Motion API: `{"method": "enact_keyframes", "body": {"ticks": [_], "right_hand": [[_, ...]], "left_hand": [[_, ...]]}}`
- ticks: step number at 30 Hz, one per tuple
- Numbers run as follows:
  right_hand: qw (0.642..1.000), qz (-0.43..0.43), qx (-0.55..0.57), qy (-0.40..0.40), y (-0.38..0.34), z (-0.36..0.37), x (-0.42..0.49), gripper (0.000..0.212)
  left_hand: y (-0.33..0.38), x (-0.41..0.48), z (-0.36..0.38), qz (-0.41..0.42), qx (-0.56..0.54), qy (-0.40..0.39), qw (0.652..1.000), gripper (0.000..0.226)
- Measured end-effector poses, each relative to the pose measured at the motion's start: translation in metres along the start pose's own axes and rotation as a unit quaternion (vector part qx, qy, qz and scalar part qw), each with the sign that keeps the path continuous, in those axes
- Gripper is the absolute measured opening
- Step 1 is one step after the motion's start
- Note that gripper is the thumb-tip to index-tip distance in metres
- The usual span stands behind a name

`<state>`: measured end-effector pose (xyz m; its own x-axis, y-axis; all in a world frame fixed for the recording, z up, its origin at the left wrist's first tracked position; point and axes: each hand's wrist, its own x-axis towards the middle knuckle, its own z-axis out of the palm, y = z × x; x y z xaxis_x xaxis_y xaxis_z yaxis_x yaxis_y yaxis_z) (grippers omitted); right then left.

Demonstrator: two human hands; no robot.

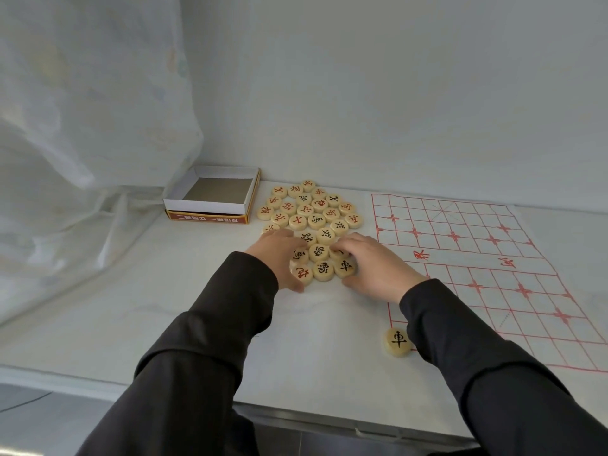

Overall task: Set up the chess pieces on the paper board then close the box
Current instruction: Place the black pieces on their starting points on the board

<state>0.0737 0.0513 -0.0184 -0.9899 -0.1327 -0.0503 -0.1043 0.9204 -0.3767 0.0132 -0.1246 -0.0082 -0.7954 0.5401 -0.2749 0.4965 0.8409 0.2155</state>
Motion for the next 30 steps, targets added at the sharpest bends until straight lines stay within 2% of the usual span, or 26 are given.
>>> {"method": "enact_keyframes", "body": {"ticks": [8,11,16,19,23,27,30], "right_hand": [[0.998,0.013,0.055,0.035,-0.002,0.001,-0.002,0.042],[0.998,0.013,0.055,0.028,-0.002,-0.003,-0.004,0.043],[0.999,0.046,-0.014,-0.01,0.0,-0.014,-0.008,0.05],[0.997,0.052,-0.053,-0.026,-0.001,-0.017,-0.01,0.047],[0.996,0.034,-0.078,-0.01,-0.005,-0.014,-0.01,0.037],[0.997,0.013,-0.063,0.038,-0.006,-0.015,-0.014,0.025],[0.996,0.014,-0.054,0.068,-0.006,-0.017,-0.023,0.024]], "left_hand": [[0.009,-0.005,0.0,0.032,-0.066,0.059,0.996,0.069],[0.007,-0.007,-0.001,0.023,-0.072,0.063,0.995,0.068],[0.002,-0.011,-0.008,0.007,-0.054,0.048,0.997,0.077],[0.003,-0.013,-0.01,0.006,-0.038,0.043,0.998,0.081],[0.011,-0.012,-0.004,0.025,-0.023,0.055,0.998,0.079],[0.019,-0.012,-0.002,0.031,-0.001,0.062,0.998,0.064],[0.026,-0.014,-0.003,0.032,0.012,0.071,0.997,0.055]]}}
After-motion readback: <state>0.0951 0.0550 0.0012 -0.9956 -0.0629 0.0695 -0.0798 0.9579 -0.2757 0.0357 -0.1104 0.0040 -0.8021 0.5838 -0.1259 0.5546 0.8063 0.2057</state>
